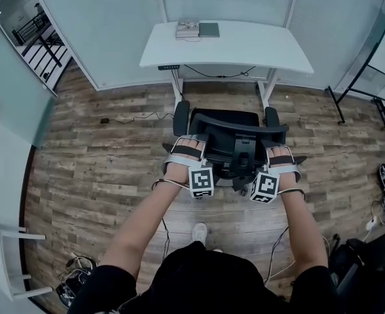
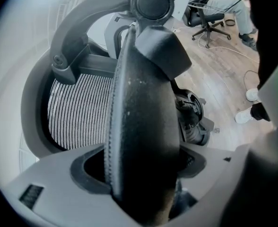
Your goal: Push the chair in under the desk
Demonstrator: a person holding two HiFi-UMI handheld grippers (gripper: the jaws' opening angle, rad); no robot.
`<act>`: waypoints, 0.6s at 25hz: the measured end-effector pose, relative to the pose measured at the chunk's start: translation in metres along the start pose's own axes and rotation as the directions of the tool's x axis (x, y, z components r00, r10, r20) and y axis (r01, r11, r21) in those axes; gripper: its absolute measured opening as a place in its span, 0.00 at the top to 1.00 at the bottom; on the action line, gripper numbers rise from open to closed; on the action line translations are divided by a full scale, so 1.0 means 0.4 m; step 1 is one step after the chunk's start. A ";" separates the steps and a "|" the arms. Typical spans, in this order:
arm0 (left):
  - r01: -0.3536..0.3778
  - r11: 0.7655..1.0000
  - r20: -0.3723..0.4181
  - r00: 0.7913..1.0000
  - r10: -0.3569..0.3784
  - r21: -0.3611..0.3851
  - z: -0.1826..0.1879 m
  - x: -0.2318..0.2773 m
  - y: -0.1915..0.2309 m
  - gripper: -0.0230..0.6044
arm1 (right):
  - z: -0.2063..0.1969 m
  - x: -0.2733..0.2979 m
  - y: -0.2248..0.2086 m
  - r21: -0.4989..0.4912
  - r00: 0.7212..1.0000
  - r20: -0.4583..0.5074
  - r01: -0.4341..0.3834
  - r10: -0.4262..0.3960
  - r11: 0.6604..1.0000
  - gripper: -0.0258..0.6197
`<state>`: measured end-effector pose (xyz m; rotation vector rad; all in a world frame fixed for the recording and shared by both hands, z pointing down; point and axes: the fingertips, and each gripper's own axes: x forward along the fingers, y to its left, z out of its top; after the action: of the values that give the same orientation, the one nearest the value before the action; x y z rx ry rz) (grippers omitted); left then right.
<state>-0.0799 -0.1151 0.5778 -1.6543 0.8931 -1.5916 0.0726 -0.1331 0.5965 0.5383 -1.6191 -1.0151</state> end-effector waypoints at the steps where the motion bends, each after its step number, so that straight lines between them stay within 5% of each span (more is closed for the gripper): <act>1: 0.000 1.000 0.003 1.000 0.000 0.000 -0.002 0.012 0.007 0.36 | -0.002 0.011 -0.008 0.001 1.000 -0.001 0.001 -0.001 1.000 0.33; 15: -0.006 1.000 0.014 1.000 0.006 0.013 -0.035 0.166 0.112 0.36 | -0.036 0.163 -0.109 0.017 1.000 -0.015 0.002 -0.002 1.000 0.32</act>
<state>-0.0935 -0.1951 0.5770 -1.6499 0.8776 -1.5770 0.0599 -0.2119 0.5967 0.5581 -1.6154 -0.9970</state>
